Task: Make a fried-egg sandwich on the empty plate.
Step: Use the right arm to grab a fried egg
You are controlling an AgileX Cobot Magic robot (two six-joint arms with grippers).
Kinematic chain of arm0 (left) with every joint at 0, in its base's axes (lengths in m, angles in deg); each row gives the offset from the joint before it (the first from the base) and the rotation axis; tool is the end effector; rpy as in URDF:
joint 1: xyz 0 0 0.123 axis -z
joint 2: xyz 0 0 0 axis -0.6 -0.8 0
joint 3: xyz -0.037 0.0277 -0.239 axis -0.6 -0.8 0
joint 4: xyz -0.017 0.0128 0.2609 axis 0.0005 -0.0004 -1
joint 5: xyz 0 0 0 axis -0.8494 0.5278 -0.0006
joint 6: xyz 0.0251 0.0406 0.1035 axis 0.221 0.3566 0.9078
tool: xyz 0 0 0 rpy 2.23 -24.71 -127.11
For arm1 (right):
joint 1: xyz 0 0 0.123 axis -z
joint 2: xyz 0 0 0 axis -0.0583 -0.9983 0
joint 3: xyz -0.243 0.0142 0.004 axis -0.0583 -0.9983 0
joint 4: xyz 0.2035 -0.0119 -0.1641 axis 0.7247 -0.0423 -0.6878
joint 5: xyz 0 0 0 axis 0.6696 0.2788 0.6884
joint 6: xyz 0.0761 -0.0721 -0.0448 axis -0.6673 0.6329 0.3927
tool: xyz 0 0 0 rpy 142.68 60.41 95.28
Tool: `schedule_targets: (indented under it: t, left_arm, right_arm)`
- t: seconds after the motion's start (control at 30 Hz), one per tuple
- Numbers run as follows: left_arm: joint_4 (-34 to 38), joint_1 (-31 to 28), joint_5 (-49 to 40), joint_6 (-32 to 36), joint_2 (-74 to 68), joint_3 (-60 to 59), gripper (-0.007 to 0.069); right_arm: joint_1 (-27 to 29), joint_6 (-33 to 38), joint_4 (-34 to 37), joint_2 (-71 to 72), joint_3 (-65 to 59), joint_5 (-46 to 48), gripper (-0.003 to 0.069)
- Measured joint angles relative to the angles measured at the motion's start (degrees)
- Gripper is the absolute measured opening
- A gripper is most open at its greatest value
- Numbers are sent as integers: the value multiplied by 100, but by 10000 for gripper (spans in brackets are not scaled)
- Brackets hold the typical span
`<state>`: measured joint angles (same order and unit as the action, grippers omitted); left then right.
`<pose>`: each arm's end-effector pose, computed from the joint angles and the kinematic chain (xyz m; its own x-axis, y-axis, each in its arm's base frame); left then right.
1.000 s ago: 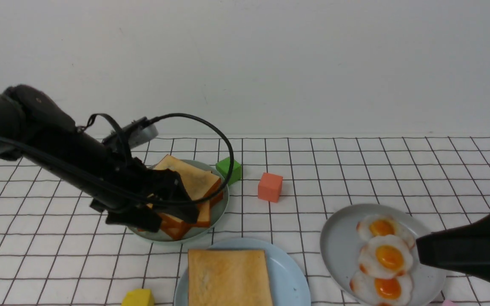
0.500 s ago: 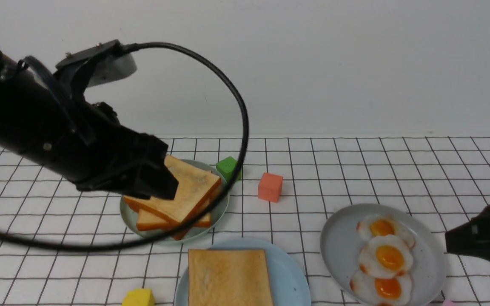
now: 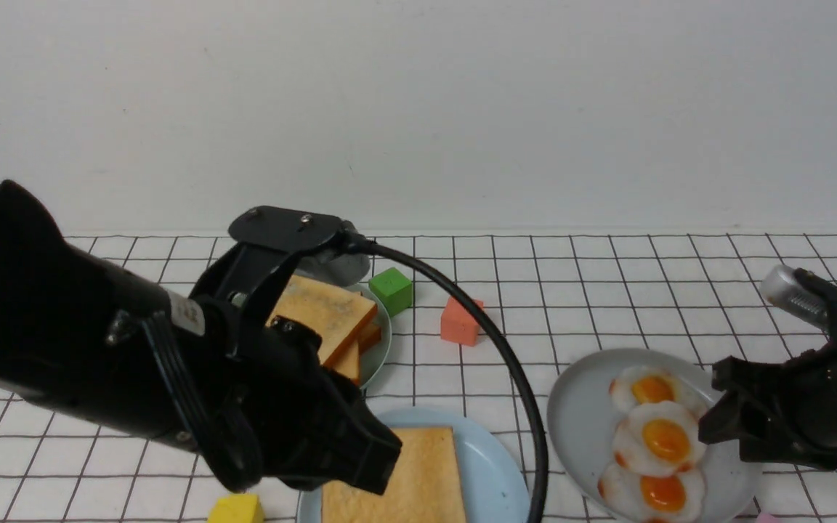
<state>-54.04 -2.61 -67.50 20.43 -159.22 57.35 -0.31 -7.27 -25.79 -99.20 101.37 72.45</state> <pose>0.2143 -0.1942 0.2479 -0.7290 0.3366 -0.5960 0.6154 0.7035 -0.3555 0.2968 0.0297 0.1106 -0.9032 0.3354 -0.2678 0.1806 0.8630 0.4717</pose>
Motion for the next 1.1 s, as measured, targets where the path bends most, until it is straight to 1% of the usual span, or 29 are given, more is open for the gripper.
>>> schedule_targets:
  t: [0.03, 0.07, 0.1, 0.13, 0.2, 0.27, 0.63, 0.73, 0.77, 0.8, 0.83, 0.87, 0.9, 0.93, 0.97, 1.1]
  left_arm:
    - [0, 7, 1, 0, 0, 0, -13]
    - [6, 7, 1, 0, 0, 0, -13]
    - [6, 7, 1, 0, 0, 0, -13]
    - [6, 7, 1, 1, 0, 0, -13]
    - [6, 7, 1, 6, 0, 0, -13]
    - [6, 7, -9, 18, 0, 0, -13]
    - [1, 7, -21, 18, 0, 0, -13]
    - [1, 7, -21, 18, 0, 0, -13]
    - [1, 7, -21, 18, 0, 0, -13]
    - [1, 7, -21, 18, 0, 0, -13]
    - [1, 7, -21, 18, 0, 0, -13]
    - [1, 7, -21, 18, 0, 0, -13]
    - [-4, 7, -21, 18, 0, 0, -13]
    - [-4, 7, -29, 18, 0, 0, -13]
    - [-4, 7, -34, 18, 0, 0, -13]
    - [-63, 7, -12, 18, 0, 10, -13]
  right_arm:
    - [143, 516, 626, -151, 0, 30, 367]
    - [228, 847, 878, -239, 0, 58, 367]
    - [247, 925, 956, -260, 0, 64, 367]
    - [388, 1402, 1515, -390, 1, 100, 367]
    - [495, 1817, 1922, -519, 6, 129, 367]
    - [574, 2006, 2120, -637, 13, 161, 367]
    - [602, 2197, 2208, -1095, 13, 226, 365]
    - [607, 2528, 2592, -1255, 40, 297, 316]
    - [607, 2616, 2675, -1292, 40, 314, 286]
    - [607, 2660, 2748, -1306, 40, 331, 250]
    - [607, 2685, 2825, -1319, 40, 331, 199]
    - [607, 2691, 2844, -1319, 40, 331, 180]
    - [612, 2706, 2865, -1319, 46, 318, 95]
    - [612, 2706, 2869, -1319, 46, 333, 69]
    - [612, 2706, 2869, -1310, 46, 333, 55]
    - [612, 2721, 2831, -1167, 46, 333, 59]
